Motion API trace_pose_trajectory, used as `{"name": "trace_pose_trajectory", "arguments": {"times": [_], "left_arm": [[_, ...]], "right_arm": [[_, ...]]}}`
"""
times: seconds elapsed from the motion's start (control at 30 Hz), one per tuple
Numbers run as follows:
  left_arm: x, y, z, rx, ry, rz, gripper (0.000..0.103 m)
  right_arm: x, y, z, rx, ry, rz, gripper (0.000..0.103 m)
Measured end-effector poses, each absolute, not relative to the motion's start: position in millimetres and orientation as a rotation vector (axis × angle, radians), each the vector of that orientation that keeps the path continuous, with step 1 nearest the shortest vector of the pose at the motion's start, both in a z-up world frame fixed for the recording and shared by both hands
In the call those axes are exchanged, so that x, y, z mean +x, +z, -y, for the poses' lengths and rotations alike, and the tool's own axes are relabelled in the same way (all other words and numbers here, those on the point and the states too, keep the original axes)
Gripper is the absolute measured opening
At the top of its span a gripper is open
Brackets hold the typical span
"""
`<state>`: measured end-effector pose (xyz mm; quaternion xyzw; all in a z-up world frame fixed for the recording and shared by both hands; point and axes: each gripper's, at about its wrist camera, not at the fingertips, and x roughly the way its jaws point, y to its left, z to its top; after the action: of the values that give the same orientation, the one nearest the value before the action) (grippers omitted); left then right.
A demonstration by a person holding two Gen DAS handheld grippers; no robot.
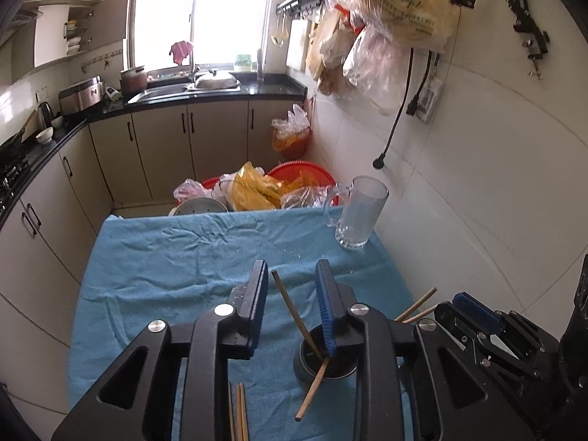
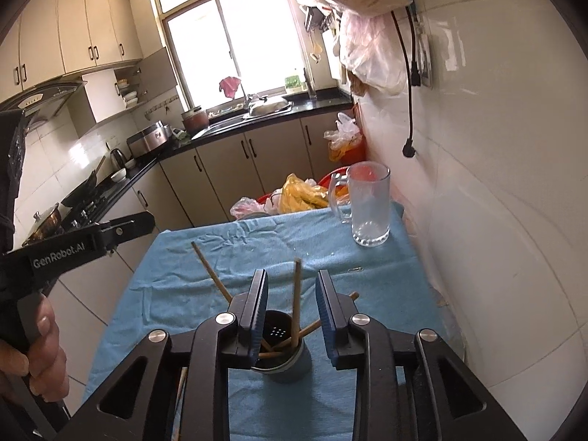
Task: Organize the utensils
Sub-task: 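Open both grippers to release the chopsticks into the cup, then raise both open grippers out of the cup and pull back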
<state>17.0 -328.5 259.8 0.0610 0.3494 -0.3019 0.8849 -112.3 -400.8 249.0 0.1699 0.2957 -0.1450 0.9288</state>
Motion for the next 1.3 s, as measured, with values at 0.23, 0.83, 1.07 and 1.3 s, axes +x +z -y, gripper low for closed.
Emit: {"name": "trace_pose_trajectory", "arguments": {"times": [0.23, 0.83, 1.07, 1.3], "left_arm": [[3.5, 282.2, 312.9, 0.102, -0.62, -0.658, 0.035], [-17.9, 300.3, 242.4, 0.05, -0.486, -0.569, 0.056], [-20.5, 293.8, 214.1, 0.031, -0.433, -0.577, 0.059], [-21.9, 281.8, 189.8, 0.006, -0.382, -0.599, 0.059]], "right_arm": [[-123.7, 269.2, 392.8, 0.301, -0.35, -0.59, 0.052], [-140.0, 300.4, 355.0, 0.115, -0.435, -0.582, 0.073], [-140.8, 307.6, 341.8, 0.082, -0.408, -0.57, 0.078], [-139.5, 311.8, 325.0, 0.053, -0.366, -0.566, 0.079]]}}
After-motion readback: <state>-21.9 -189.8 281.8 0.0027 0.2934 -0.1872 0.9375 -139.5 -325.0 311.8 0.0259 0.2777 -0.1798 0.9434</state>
